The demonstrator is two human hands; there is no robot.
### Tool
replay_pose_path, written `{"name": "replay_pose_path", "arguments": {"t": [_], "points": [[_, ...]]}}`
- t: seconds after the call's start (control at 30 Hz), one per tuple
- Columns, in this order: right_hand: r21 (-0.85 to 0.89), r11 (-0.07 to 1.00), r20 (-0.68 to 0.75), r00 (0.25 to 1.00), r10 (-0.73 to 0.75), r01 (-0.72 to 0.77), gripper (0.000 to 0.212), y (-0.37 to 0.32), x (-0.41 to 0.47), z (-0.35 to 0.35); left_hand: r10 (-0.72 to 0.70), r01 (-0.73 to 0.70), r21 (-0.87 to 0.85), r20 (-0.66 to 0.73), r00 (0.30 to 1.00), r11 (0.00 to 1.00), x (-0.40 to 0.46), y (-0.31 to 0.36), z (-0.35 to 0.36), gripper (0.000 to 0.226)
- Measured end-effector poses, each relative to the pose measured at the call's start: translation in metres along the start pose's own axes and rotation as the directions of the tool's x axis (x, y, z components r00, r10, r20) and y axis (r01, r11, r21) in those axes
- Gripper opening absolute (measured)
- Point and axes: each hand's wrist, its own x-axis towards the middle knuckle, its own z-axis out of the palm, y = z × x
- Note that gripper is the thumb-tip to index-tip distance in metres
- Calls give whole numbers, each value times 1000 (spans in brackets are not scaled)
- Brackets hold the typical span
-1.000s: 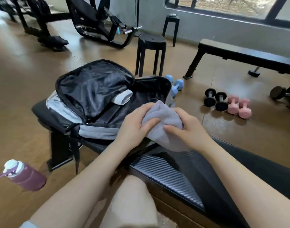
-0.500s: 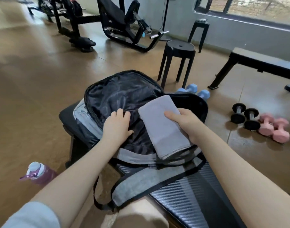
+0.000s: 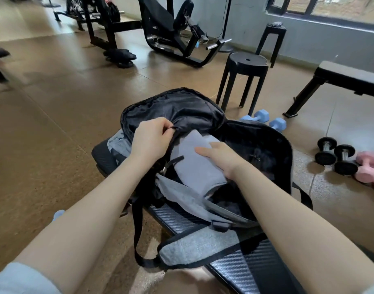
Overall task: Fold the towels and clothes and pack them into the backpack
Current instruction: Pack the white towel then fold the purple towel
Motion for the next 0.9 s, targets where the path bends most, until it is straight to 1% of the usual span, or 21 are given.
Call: {"name": "replay_pose_path", "arguments": {"t": [0.03,0.07,0.1,0.17,0.2,0.23,0.27,0.3,0.33,0.4,0.47,0.63,0.67,0.7,0.77,0.8,0.83,0.9], "points": [[-35,998,-4,999,-50,50,19,-2,7,7,2,-2,-5,3,1000,1000,0,3,0,15],[-116,989,-31,995,-95,90,26,-4,11,14,-1,1,-6,6,1000,1000,-2,3,2,16],[-246,963,-68,989,-134,114,35,-3,15,17,-6,6,-4,8,1000,1000,-5,0,6,16],[-542,834,-122,971,-206,109,38,3,14,18,-18,18,-1,17,1000,1000,-12,-6,12,16],[-639,764,-139,965,-224,86,47,8,10,13,-26,26,-9,19,999,1000,-15,-10,15,16],[-695,714,-128,962,-243,88,62,14,4,6,-35,35,-23,17,999,999,-17,-13,18,16],[-722,681,-78,964,-253,121,74,22,-4,-2,-45,45,-38,16,999,998,-19,-14,19,16],[-752,634,10,965,-261,180,84,29,-12,-8,-58,59,-51,16,998,997,-21,-14,21,16],[-788,576,98,967,-235,219,92,35,-20,-12,-67,68,-61,15,998,996,-23,-14,22,17],[-859,435,215,961,-173,271,101,47,-24,-14,-58,58,-70,4,998,996,-25,-13,25,17],[-881,366,243,950,-193,300,96,53,-19,-7,-39,38,-81,-13,999,996,-27,-14,25,18],[-860,338,268,902,-339,383,74,52,12,12,7,-20,-140,-90,996,990,-29,-18,20,17],[-867,331,250,901,-355,372,67,49,17,16,9,-25,-151,-103,995,988,-29,-19,19,16],[-891,302,214,899,-382,340,59,45,21,19,10,-28,-162,-113,994,986,-30,-19,19,16],[-954,203,118,900,-420,220,45,37,26,27,8,-32,-184,-129,992,982,-31,-20,19,15],[-966,192,80,905,-418,174,43,35,27,29,2,-26,-190,-126,992,981,-32,-21,20,14],[-961,220,68,915,-398,168,45,36,28,29,-5,-17,-191,-112,994,981,-34,-22,21,14],[-887,393,118,942,-314,242,55,40,25,24,-1,-5,-166,-34,999,986,-37,-27,27,14]]}}
